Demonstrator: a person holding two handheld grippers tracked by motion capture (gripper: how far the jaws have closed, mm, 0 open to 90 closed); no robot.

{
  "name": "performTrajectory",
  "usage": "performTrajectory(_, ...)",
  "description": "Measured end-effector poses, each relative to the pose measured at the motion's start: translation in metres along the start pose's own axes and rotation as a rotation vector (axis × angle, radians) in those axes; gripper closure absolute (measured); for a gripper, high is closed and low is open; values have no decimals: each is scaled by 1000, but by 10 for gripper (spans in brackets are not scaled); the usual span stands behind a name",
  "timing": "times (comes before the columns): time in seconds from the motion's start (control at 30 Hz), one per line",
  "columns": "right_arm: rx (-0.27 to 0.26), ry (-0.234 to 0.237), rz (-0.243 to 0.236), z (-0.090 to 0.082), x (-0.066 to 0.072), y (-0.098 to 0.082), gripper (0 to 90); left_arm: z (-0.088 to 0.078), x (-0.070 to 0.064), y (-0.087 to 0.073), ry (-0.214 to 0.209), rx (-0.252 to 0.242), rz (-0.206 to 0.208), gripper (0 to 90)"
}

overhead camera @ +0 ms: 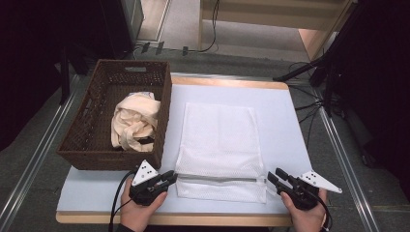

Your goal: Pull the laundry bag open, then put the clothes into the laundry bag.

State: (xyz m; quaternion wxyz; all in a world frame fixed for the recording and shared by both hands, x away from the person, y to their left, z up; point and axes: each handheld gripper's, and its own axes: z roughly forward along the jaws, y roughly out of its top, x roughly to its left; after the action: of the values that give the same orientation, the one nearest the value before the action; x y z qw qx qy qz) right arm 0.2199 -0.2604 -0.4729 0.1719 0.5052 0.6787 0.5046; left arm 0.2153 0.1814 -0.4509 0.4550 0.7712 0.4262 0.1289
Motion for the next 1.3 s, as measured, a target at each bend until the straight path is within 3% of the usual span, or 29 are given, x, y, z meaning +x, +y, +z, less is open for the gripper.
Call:
performTrajectory(0.3, -1, 56, -46, 0, 11, 3, 658, 14, -22, 3, -45, 17, 59, 787)
performTrajectory(0.4, -46, 103, -106, 3, 11, 9, 661, 20, -28, 4, -67, 33, 71, 787)
performTrajectory(0.47, -51, 130, -119, 6, 11, 14, 659, 23, -32, 6, -83, 32, 75, 792)
performTrajectory(0.53, -58, 125, -117, 7, 15, 18, 649, 26, -37, 9, -91, 33, 85, 796)
performTrajectory(0.7, 15, 152, -118, 23, 36, 28, 582, 40, -44, 13, -124, 50, 92, 804)
performTrajectory(0.87, 74, 113, -156, 57, 62, 33, 508, 60, -46, 20, -154, 59, 68, 812)
performTrajectory(0.97, 98, 126, -135, 76, 68, 32, 495, 70, -47, 21, -169, 69, 67, 816)
performTrajectory(1.13, 186, 173, -151, 93, 75, 22, 475, 77, -51, 17, -180, 88, 107, 819)
performTrajectory(1.2, 211, 200, -179, 95, 79, 19, 473, 78, -48, 16, -212, 96, 71, 818)
performTrajectory(1.3, 236, 186, -226, 96, 82, 15, 458, 79, -42, 16, -233, 97, 20, 817)
